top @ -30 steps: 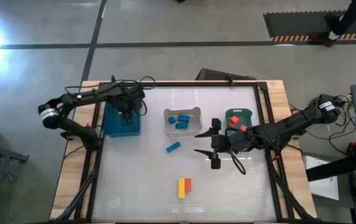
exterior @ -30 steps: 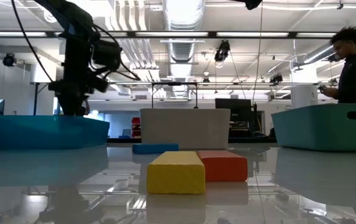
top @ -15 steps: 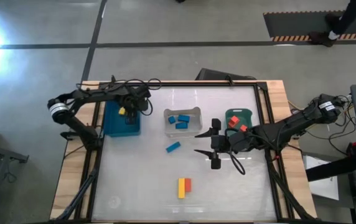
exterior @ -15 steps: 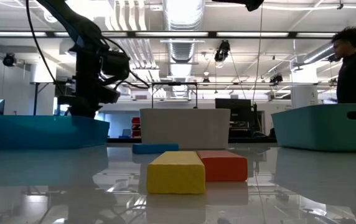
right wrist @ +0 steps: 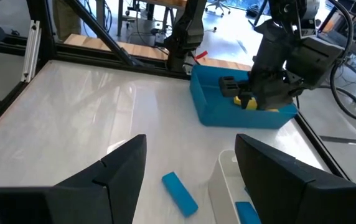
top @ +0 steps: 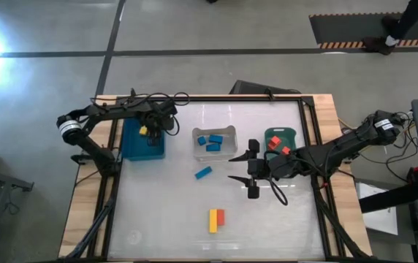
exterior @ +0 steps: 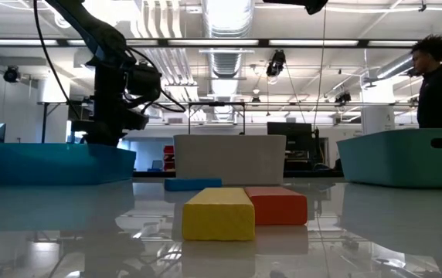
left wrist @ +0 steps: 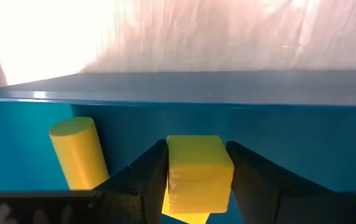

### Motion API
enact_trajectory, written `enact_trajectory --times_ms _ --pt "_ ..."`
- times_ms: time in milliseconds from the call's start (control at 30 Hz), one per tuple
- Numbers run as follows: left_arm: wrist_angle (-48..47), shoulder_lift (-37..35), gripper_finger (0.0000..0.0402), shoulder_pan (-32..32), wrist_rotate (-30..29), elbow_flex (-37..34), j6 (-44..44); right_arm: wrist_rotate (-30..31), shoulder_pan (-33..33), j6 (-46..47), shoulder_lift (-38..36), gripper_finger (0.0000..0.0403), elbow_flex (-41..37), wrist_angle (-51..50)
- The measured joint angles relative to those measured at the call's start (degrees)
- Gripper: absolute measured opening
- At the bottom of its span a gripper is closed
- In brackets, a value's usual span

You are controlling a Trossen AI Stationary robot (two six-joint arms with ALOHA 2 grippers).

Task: Sort & place blocks by color
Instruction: Put the yellow block into the blue bin, then put the blue block into the gray bin

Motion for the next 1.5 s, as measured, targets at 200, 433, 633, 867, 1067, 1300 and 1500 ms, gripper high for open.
enact_trajectory --times_ms 200,433,633,867,1067,1300,1500 --pt "0.15 0.0 0.0143 0.0 -0.04 0.0 -0.95 0.0 0.0 0.37 0.0 0.0237 0.0 -0.42" --pt "-0.03 0.0 0.0144 0.0 -0.09 0.0 -1.07 0.0 0.0 0.68 0.0 0.0237 0.0 -0.74" --pt "-0.19 0.0 0.0147 0.0 -0.13 0.0 -1.03 0.0 0.0 0.95 0.0 0.0237 0.0 -0.79" --pt "-0.08 -0.02 0.0207 0.0 -2.08 0.0 -1.05 0.0 0.0 1.05 0.0 0.0237 0.0 -0.79" --pt "-3.08 -0.1 0.0243 -0.74 -4.79 0.96 -2.36 0.0 0.02 1.05 0.0 0.0237 0.0 -0.85" --pt "-10.82 -3.42 0.0235 -4.74 -5.26 4.08 -11.76 -0.02 0.02 3.22 0.0 0.0237 -0.04 -1.6" --pt "-8.17 -10.99 0.0218 -12.9 -6.64 4.85 -22.82 -0.06 0.02 5.23 0.64 0.0237 -0.15 -2.12"
